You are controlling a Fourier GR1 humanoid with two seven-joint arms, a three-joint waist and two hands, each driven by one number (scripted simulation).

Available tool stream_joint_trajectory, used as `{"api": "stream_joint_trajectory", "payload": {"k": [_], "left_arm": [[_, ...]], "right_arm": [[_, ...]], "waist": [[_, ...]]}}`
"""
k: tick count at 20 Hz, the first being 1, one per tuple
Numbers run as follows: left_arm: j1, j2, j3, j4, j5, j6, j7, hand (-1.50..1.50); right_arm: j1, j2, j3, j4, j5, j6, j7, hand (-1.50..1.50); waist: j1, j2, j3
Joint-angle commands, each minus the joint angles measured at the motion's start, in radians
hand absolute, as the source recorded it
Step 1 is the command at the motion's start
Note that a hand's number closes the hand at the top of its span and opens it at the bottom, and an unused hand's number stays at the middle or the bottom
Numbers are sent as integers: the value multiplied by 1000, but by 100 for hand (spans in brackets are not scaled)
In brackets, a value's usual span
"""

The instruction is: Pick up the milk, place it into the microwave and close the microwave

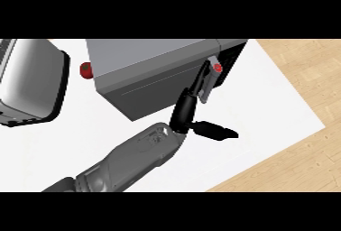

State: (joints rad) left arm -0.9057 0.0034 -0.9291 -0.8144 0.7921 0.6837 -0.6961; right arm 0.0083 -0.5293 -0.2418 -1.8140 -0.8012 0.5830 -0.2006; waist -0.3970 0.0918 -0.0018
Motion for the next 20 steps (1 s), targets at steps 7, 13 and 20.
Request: {"api": "stream_joint_trajectory", "payload": {"k": [7,13,20], "left_arm": [[-61,-3,11,57,68,-5,9,-150],[-74,-3,-3,94,116,-64,71,150],[-135,77,-69,265,7,67,97,-150]], "right_arm": [[-26,-31,6,-1,-50,11,32,-150],[-35,-36,-3,8,-70,12,34,-150],[-25,-48,-5,7,-79,3,53,-150]], "waist": [[-14,7,-1],[-3,10,5],[39,-12,17]]}}
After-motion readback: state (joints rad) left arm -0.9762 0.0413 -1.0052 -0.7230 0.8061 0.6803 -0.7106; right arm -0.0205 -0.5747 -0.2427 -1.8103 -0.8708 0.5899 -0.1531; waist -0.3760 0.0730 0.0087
